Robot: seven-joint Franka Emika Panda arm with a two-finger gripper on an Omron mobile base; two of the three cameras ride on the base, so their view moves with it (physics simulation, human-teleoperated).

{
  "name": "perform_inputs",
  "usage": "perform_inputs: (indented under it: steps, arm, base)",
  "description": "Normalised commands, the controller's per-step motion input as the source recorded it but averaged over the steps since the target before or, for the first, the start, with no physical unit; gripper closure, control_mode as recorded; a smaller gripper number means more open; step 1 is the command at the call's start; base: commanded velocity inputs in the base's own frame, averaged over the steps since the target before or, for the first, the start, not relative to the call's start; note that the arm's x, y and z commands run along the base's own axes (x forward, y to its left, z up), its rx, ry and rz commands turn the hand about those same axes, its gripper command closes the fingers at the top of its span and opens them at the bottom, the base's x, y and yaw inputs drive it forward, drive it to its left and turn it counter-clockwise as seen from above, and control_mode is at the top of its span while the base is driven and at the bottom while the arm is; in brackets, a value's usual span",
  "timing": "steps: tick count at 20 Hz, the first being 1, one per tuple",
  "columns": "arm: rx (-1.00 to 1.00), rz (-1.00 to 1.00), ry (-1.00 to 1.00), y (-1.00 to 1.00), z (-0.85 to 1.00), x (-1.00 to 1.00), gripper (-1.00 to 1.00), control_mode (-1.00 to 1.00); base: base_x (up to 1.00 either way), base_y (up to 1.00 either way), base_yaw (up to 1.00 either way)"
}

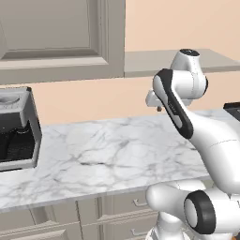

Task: Take a straw from the drawer in front and place it inside the glass cup on the dining counter.

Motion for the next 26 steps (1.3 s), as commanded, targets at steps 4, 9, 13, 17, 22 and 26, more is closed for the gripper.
perform_inputs:
  steps: [4,9,13,17,22,26]
  arm:
    - [0.00,0.00,0.00,0.00,0.00,0.00,-1.00,1.00]
    - [0.00,0.00,0.00,0.00,0.00,0.00,-1.00,1.00]
    - [0.00,0.00,0.00,0.00,0.00,0.00,-1.00,1.00]
    - [0.00,0.00,0.00,0.00,0.00,0.00,-1.00,1.00]
    - [0.00,0.00,0.00,0.00,0.00,0.00,-1.00,1.00]
    - [0.00,0.00,0.00,0.00,0.00,0.00,-1.00,1.00]
  base:
    - [-0.34,0.00,0.00]
    - [-0.87,0.00,0.00]
    - [-0.28,-0.02,0.04]
    - [-0.01,-0.36,0.32]
    - [-0.09,-0.63,0.42]
    - [-0.32,-0.68,0.37]
